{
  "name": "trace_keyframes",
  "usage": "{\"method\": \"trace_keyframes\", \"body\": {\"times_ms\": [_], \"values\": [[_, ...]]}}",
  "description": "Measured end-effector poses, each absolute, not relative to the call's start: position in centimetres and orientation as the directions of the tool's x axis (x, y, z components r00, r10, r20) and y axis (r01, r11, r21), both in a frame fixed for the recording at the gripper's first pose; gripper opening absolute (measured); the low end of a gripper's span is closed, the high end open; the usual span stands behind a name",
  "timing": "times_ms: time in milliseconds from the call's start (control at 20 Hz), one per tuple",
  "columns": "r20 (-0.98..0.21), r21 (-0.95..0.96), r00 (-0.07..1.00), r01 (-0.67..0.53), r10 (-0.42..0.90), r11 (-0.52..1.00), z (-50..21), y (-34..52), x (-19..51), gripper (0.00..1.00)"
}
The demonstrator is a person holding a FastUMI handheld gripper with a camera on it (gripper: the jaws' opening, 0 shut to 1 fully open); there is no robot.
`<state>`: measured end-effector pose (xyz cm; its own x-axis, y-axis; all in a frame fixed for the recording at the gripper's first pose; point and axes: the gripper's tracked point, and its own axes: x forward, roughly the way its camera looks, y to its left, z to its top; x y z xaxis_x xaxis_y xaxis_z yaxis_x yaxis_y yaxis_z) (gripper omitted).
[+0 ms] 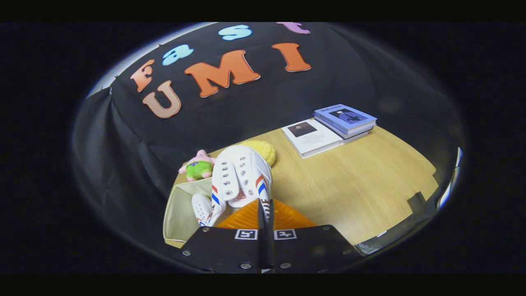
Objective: Open the storage box then place both shoes into the box .Put the left shoe in first, then the right shoe, with the right side of both shoes facing outward in a uniform manner.
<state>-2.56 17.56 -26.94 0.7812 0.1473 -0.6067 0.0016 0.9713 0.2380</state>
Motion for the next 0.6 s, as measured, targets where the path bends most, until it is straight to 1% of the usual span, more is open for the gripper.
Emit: {"method": "trace_keyframes", "body": {"times_ms": [300,600], "values": [[-0.599,0.250,0.777,-0.047,0.193,0.967,-26.5,24.0,-2.4,0.00],[-0.616,0.212,0.762,-0.080,0.197,0.974,-28.7,28.2,-3.1,0.00]]}}
